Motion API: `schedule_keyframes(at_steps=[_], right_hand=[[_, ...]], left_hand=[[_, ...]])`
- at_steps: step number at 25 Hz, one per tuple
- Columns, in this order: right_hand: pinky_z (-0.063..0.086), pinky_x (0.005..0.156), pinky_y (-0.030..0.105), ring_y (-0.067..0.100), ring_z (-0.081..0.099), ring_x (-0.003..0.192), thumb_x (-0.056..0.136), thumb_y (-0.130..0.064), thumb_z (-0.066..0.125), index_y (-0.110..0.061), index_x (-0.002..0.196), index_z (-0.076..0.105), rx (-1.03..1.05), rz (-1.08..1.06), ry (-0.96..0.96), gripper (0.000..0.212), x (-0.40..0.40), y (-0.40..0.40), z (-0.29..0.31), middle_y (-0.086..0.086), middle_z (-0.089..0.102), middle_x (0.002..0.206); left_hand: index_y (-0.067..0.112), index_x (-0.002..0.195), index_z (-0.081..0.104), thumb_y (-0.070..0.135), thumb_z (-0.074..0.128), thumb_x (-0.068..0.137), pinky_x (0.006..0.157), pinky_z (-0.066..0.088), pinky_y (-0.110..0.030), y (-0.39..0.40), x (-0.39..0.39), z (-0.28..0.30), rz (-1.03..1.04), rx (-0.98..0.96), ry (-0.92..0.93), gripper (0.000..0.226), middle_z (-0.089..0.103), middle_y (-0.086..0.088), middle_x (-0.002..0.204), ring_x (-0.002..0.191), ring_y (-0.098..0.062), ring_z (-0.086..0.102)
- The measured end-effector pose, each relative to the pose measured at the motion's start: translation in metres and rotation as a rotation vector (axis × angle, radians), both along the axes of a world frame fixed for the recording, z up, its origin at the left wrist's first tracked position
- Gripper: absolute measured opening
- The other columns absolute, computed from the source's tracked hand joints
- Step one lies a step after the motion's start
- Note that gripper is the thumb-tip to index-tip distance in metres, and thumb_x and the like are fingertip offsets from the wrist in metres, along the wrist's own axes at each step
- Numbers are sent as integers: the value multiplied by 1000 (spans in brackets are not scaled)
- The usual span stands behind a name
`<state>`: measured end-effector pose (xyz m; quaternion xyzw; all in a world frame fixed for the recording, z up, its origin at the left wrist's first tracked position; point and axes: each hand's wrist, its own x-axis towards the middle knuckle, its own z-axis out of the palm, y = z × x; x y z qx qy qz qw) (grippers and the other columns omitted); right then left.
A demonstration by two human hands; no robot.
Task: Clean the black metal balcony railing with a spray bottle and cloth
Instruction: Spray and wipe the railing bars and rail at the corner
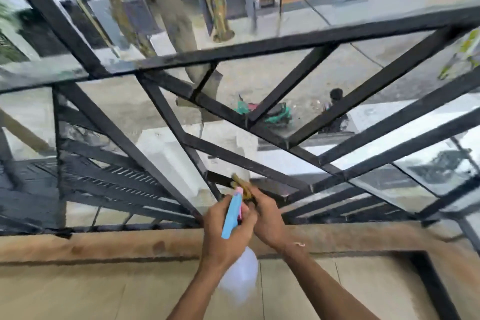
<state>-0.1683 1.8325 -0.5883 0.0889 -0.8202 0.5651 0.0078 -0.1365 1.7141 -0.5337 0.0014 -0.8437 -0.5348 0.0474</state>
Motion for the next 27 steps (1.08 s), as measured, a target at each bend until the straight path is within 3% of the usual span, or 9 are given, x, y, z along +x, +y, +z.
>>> schedule_keyframes(at_steps=[2, 4, 6, 10, 12, 16, 23, 27], right_hand=[[48, 95, 20, -2, 62, 107, 99, -3, 47, -26, 138, 57, -133, -98, -96, 47, 15, 15, 21, -18, 68, 119], [52, 76, 21, 0, 62, 82, 100, 3, 44, -24, 128, 63, -225, -300, -177, 44, 37, 31, 39, -16, 71, 98], [47, 60, 15, 7, 54, 67, 100, 6, 43, -18, 123, 64, -288, -439, -209, 40, 57, 47, 58, -8, 66, 82], [42, 53, 22, 6, 46, 54, 99, 3, 47, -14, 111, 65, -107, -524, -193, 27, 71, 79, 74, -4, 58, 68], [40, 52, 26, 9, 51, 55, 98, -1, 50, -15, 108, 63, 18, -519, -194, 22, 69, 87, 76, -3, 59, 67], [37, 51, 15, 11, 55, 59, 98, -3, 51, -8, 113, 63, 144, -493, -205, 20, 56, 100, 74, -3, 60, 68], [42, 51, 14, 2, 56, 61, 100, -2, 51, -6, 125, 60, 155, -417, -282, 27, 59, 123, 73, -6, 58, 68], [40, 50, 13, 4, 53, 55, 100, 0, 48, -16, 128, 59, 153, -346, -276, 34, 37, 115, 75, -7, 56, 66]], left_hand=[[23, 68, 56, 32, 65, 75, 51, 47, -41, 3, 5, 13, -18, 5, -31, 14, 53, 4, 56, 50, -16, 53], [20, 67, 55, 29, 65, 74, 52, 46, -37, 7, 11, 24, -22, -18, -65, 15, 53, 8, 56, 51, -10, 50], [18, 62, 50, 24, 66, 71, 52, 42, -28, 15, 17, 32, -8, -58, -83, 19, 51, 11, 53, 49, -7, 47], [16, 57, 49, 28, 67, 70, 48, 36, -18, 28, 27, 36, 0, -107, -159, 25, 50, 12, 48, 45, -8, 47], [20, 57, 52, 23, 70, 71, 49, 38, -16, 32, 32, 35, -43, -103, -182, 23, 52, 14, 50, 47, -7, 50], [22, 60, 53, 12, 77, 74, 50, 40, -14, 42, 33, 27, -40, -139, -246, 30, 53, 10, 53, 49, -6, 52], [19, 61, 54, 30, 71, 65, 50, 46, -25, 70, 24, 17, -28, -129, -295, 21, 52, 11, 52, 47, -7, 49], [11, 66, 56, 32, 71, 66, 54, 54, -47, 77, 23, 10, 51, -162, -325, 26, 57, -4, 57, 49, -15, 52]])
